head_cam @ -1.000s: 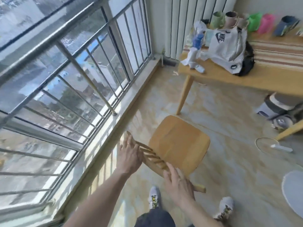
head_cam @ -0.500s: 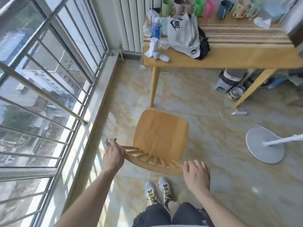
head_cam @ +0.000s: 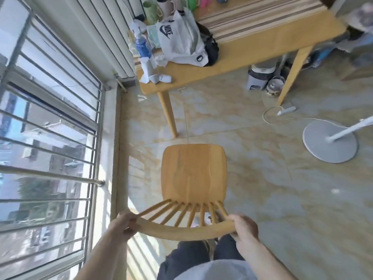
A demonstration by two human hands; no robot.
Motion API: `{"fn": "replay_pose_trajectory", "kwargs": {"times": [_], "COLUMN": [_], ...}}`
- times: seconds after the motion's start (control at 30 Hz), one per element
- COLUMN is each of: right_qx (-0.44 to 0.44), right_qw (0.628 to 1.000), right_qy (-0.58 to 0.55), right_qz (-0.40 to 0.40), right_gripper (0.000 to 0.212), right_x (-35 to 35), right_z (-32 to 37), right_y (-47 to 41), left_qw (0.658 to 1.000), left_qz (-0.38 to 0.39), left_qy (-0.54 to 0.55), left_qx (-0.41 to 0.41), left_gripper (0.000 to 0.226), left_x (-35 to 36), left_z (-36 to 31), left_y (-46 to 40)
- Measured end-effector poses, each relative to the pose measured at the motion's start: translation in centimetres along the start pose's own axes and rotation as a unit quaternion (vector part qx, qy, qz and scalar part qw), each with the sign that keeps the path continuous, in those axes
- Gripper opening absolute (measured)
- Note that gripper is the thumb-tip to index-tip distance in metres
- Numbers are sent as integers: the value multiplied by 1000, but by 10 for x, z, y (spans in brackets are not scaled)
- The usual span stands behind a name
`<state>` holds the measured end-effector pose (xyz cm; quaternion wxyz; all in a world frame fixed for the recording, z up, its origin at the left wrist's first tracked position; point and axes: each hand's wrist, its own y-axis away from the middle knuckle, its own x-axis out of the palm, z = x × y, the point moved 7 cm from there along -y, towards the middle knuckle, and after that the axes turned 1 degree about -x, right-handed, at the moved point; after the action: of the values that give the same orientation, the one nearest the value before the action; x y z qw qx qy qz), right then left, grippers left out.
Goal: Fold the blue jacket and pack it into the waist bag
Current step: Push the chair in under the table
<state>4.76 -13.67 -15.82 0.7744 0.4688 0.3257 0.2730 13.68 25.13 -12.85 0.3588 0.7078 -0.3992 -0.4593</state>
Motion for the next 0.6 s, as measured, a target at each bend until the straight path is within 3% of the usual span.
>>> {"fn": "replay_pose_trajectory", "kwargs": {"times": [0.1,0.2,0.3,0.33,0.43,0.5,0.57,0.6], "right_qx": [80,106,132,132,136,128,108,102], "right_qw": [991,979,969,968,963,960,960,959], "right_qy": [-95,-149,-173,-176,-201,-198,-175,-165], "right_qz": [49,92,113,122,120,149,190,208], "right_gripper": [33,42,78,79,48,47,63,56], "right_x": [11,18,24,27,34,41,51,58], "right_z": [-2,-7,-13,-12,1,23,53,69], "right_y": [6,9,16,17,16,17,22,26], "left_qw": [995,984,977,975,969,966,961,955], "left_qz": [58,97,109,110,148,176,210,238], "left_qy": [70,130,152,154,153,141,136,141], "left_qx": [-39,-77,-106,-113,-127,-130,-118,-111], "left_gripper": [16,52,72,79,100,84,53,40], "left_x": [10,17,17,17,18,23,35,42], "left_z": [-2,0,4,3,-9,-32,-62,-79], "left_y": [2,-9,-14,-15,-19,-14,-2,5]}}
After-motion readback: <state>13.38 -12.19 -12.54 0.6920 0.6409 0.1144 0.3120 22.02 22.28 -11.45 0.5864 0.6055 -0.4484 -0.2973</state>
